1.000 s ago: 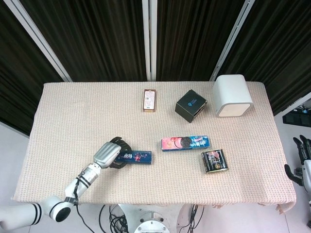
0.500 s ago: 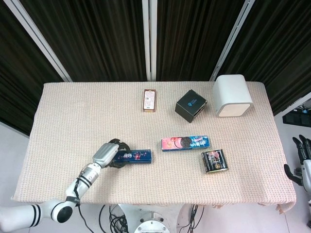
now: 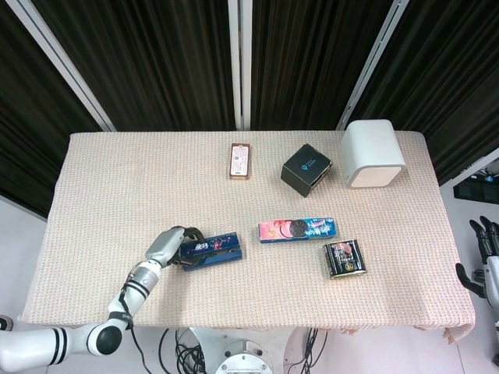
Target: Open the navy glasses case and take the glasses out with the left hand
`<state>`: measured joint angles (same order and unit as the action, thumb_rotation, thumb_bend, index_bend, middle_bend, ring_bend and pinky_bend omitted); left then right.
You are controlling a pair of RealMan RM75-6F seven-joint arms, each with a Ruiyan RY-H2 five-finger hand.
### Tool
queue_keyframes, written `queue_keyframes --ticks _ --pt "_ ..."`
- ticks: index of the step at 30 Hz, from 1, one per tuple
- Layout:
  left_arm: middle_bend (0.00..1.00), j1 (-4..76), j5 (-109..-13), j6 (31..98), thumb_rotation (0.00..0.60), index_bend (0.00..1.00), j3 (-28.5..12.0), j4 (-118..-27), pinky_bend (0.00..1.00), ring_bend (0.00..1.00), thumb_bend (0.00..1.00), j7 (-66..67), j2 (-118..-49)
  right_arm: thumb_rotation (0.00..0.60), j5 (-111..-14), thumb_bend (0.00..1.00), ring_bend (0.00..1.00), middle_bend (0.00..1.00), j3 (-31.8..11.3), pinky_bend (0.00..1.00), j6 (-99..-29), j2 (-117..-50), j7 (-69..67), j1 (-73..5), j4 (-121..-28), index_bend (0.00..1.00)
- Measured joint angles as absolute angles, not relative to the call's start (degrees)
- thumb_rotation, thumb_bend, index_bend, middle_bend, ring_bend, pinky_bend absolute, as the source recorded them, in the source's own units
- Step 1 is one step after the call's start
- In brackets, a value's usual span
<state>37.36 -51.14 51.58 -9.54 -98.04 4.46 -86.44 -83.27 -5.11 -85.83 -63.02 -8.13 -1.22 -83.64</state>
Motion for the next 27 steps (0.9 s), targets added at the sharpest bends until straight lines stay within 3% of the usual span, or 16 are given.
queue_keyframes --ticks 5,10,18,22,27 --pt "0.26 38.3 -47.5 52.4 0.600 0.38 -9.8 -99.4 0.22 0.15 0.46 7.8 -86.3 0.600 -83.4 0.30 0.00 0.00 -5.0 0.00 -85.7 -62.9 -8.0 -1.3 -83.8 0.00" --pt "0.14 38.7 -47.3 53.0 0.600 0.34 -9.6 -98.5 0.21 0.07 0.46 8.7 -86.8 0.600 -83.5 0.30 0.00 0.00 -4.9 0.00 -85.7 -62.8 -8.0 -1.3 -83.8 0.00" --pt "0.06 38.3 -51.7 55.5 0.600 0.17 -9.0 -95.4 0.16 0.01 0.46 9.0 -88.5 0.600 -83.6 0.30 0.00 0.00 -4.8 0.00 -85.4 -63.0 -7.9 -1.4 -83.8 0.00" --pt "0.00 38.0 -55.4 58.8 0.600 0.04 -8.5 -92.4 0.04 0.00 0.46 10.3 -90.2 0.600 -83.6 0.30 0.00 0.00 -4.9 0.00 -85.6 -63.0 -7.9 -1.4 -83.7 0.00" --pt "0.00 37.0 -64.8 66.2 0.600 0.02 -7.3 -86.7 0.02 0.00 0.45 11.6 -93.3 0.600 -83.4 0.30 0.00 0.00 -5.0 0.00 -85.5 -63.0 -8.1 -1.4 -83.6 0.00"
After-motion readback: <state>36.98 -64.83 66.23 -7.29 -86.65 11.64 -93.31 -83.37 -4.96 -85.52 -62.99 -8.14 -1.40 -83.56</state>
